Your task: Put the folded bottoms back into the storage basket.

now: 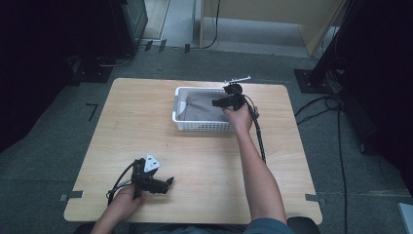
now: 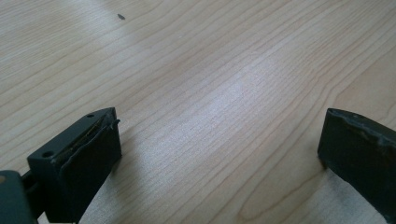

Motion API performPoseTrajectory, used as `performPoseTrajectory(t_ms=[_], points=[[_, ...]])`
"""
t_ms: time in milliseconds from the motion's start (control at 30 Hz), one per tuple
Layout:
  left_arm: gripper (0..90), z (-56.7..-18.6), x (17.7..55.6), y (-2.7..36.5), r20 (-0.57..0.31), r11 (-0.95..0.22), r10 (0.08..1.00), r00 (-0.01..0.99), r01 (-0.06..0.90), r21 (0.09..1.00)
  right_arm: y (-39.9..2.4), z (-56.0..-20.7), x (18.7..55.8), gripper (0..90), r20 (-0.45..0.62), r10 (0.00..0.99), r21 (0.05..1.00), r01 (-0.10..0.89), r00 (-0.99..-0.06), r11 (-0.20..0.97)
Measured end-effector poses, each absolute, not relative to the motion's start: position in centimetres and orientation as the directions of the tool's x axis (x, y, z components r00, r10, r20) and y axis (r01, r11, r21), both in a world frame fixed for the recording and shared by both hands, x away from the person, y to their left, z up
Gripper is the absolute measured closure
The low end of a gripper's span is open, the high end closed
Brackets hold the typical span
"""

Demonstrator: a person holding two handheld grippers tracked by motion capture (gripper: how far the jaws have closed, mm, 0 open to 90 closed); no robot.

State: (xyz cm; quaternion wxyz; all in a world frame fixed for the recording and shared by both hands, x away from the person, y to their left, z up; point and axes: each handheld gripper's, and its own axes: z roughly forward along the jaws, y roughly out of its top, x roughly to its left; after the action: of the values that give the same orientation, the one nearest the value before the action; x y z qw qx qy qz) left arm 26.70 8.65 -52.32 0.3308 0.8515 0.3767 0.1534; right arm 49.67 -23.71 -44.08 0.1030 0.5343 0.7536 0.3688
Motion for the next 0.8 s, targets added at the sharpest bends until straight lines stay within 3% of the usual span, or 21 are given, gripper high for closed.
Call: performPoseTrajectory(t_ms=[800], points=[[0.0, -52.4, 26.7, 8.6, 0.008, -0.491, 0.746, 0.666, 0.541, 0.683, -26.6, -42.5, 43.7, 40.4, 0.171, 0.853, 0.709, 0.663, -0.493, 0.241]])
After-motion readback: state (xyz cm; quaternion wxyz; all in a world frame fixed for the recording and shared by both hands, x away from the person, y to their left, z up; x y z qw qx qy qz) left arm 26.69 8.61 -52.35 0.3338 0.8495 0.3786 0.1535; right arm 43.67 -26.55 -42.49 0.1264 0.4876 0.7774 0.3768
